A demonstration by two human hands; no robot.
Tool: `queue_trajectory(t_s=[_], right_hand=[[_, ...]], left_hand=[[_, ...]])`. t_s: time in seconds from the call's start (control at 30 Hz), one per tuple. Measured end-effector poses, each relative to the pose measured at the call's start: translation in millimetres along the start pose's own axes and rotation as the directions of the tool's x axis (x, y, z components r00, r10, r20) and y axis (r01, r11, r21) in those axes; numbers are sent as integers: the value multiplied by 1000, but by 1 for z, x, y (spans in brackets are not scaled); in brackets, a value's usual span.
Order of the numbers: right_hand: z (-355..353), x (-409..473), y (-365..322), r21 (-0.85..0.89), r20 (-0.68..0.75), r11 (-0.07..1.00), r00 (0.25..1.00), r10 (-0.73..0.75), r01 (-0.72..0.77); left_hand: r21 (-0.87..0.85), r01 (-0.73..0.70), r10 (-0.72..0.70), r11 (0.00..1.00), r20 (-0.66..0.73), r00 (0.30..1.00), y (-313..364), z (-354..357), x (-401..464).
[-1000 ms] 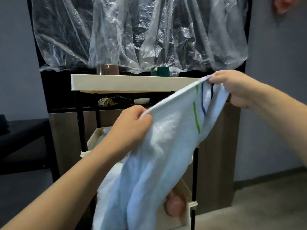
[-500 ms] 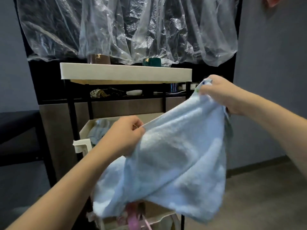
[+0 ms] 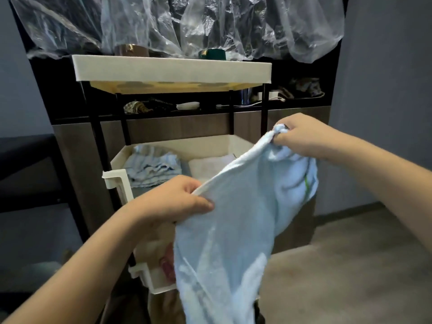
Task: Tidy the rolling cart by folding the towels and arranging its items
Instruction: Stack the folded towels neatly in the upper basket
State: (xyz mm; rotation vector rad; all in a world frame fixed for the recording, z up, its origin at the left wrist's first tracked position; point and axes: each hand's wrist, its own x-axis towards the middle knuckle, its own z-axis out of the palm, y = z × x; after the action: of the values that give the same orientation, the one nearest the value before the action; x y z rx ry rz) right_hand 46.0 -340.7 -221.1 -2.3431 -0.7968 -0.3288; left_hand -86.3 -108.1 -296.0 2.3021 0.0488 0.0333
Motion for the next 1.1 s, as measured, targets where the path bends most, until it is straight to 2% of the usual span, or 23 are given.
queue_trajectory(t_s=[0.07,0.1,0.17,0.23,0.3,0.37,0.4,0.43,0.5,0.6,0.7,0.8,0.83,0.9,0.93,0.97,1.0,1.1], right_hand=[[5,4,11,30,-28,998,998,63,-62],[6,5,15,33,-50,994,993,109,-107],[10,4,23,-31,-33,986,986,163,-164],[21,-6,25,-35,130,990,982,140,-136],[35,-24,13,161,351,982,935,39,-102],[52,-34,8,246,445,969,888,-114,1],[61,-33,12,225,437,971,881,-179,86],[69,-31,16,165,410,978,893,-185,126],[72,-25,28,149,318,983,936,-150,107],[61,-19,38,217,180,976,981,-72,31],[57,-14,45,107,60,993,997,-54,48],[63,-11,41,149,17,989,999,-28,25],[65,-10,39,158,13,987,1000,-11,9],[72,-9,35,184,80,982,996,31,-45],[76,-10,32,199,150,975,986,73,-102],[81,-14,28,215,223,962,968,119,-168],[85,-17,26,232,274,949,950,148,-215],[91,-23,19,379,311,884,937,157,-274]], left_hand=[[-102,47,-37,994,98,995,-13,5,-8],[-209,69,-45,975,118,992,-16,11,-12],[-370,80,-60,926,66,996,-17,21,-12],[-364,-7,-18,931,-65,998,-7,29,-2],[-333,-129,70,934,-184,980,10,32,9],[-326,-205,128,923,-241,962,26,32,17],[-318,-224,150,921,-241,959,30,31,19],[-309,-240,171,920,-233,957,34,29,19],[-241,-243,189,940,-225,956,32,21,16],[77,-101,114,992,-190,975,11,9,4],[167,56,-37,984,-113,993,-16,8,-12],[284,78,-47,956,-113,993,-29,11,-17],[193,49,-31,980,-94,995,-28,13,-19],[-196,-10,-1,981,-59,998,-16,16,-21],[-390,-52,33,920,-54,998,-8,16,-22],[-508,-81,62,857,-55,997,2,17,-21],[-565,-96,72,819,-66,995,10,18,-19],[-600,-118,83,792,-86,993,19,22,-14]])
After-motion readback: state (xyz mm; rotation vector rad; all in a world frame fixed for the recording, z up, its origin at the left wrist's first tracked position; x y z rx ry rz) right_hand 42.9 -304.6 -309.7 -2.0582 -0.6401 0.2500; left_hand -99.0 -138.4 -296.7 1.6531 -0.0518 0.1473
